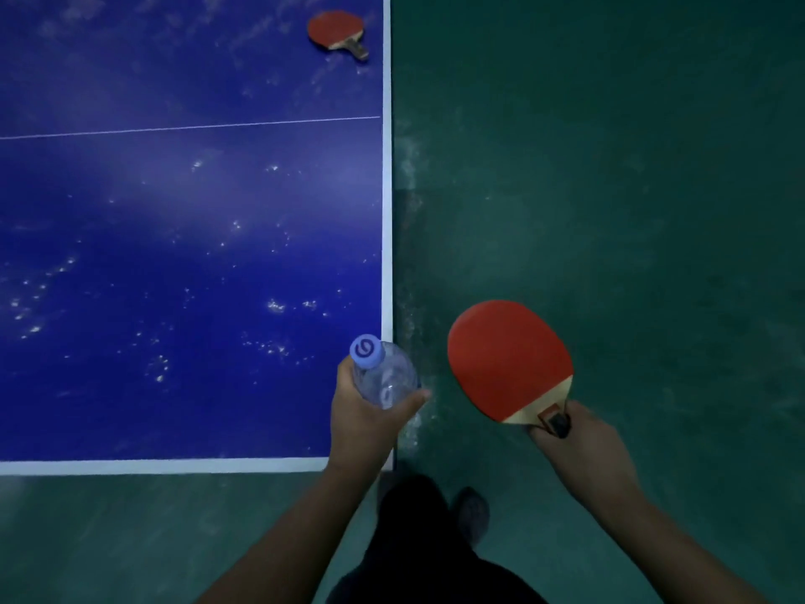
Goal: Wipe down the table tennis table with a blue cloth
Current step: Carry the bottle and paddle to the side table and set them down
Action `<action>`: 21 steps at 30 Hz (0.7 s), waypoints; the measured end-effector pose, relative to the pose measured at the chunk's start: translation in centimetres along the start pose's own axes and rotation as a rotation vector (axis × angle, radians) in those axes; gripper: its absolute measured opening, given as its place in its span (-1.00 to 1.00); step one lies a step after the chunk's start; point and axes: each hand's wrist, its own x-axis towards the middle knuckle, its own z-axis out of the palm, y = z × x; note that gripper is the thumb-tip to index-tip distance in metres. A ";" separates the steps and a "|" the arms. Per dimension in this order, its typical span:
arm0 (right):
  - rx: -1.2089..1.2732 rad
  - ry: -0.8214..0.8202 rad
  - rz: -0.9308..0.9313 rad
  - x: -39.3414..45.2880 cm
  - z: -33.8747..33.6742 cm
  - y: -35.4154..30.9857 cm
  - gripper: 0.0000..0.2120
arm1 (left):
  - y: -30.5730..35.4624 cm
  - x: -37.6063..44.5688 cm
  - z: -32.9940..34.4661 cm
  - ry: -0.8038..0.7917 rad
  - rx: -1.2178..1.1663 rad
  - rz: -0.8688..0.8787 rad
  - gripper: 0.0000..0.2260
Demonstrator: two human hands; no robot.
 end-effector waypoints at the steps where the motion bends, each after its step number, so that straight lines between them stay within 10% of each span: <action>1: -0.004 -0.003 -0.006 1.4 -0.7 0.1 -0.74 | 0.4 0.5 1.0 0.021 -0.009 0.007 -0.36; 21: -0.076 -0.089 -0.160 31.7 -13.1 -13.5 -0.78 | 9.2 26.9 15.2 0.222 -0.088 0.007 -0.42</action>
